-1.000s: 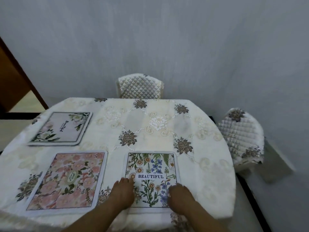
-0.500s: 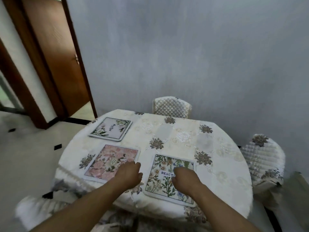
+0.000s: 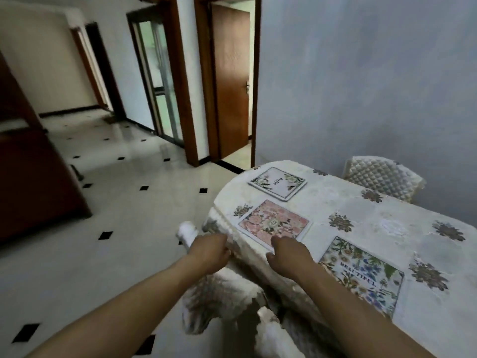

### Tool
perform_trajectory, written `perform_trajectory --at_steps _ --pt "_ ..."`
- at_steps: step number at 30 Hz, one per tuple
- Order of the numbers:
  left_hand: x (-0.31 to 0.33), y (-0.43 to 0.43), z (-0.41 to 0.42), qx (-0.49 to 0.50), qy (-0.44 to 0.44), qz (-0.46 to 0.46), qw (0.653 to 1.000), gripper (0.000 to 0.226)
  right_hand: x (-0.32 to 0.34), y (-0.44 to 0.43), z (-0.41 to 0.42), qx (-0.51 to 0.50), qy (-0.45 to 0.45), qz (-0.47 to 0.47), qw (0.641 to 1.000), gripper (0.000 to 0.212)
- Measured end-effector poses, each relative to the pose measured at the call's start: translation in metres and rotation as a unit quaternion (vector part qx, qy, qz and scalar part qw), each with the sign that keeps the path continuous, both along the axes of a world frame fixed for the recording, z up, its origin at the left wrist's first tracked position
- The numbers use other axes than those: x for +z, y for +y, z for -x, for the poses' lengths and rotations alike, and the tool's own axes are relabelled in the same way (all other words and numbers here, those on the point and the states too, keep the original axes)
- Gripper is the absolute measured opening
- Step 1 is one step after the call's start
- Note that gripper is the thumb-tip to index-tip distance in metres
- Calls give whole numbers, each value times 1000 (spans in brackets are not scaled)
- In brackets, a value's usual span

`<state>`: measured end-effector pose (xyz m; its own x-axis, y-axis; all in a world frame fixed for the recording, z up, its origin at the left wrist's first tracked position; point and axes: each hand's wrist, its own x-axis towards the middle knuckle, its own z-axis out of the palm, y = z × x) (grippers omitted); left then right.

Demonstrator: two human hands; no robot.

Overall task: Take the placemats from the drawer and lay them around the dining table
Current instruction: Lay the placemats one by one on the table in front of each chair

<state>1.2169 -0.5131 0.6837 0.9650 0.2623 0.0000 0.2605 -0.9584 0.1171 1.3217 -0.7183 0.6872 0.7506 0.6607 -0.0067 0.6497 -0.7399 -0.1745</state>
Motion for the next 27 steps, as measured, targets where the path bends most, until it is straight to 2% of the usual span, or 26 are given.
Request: perform_trajectory --at_steps 3,9,13,17,22,27 --pt "-3 46 39 37 0 -29 999 34 8 57 26 44 -4 -3 999 21" --pt "-14 165 115 113 12 -39 993 37 -2 195 71 89 3 27 996 21" --pt "-15 249 165 138 26 -47 989 35 -7 289 100 119 -6 20 993 35" --pt "-14 319 201 178 45 -55 982 35 -6 370 129 157 -56 32 986 39" --pt "-22 385 203 205 63 -42 976 36 -13 447 140 185 -58 54 980 42" --pt "-36 442 169 214 78 -24 974 37 -35 514 107 200 -40 68 977 45"
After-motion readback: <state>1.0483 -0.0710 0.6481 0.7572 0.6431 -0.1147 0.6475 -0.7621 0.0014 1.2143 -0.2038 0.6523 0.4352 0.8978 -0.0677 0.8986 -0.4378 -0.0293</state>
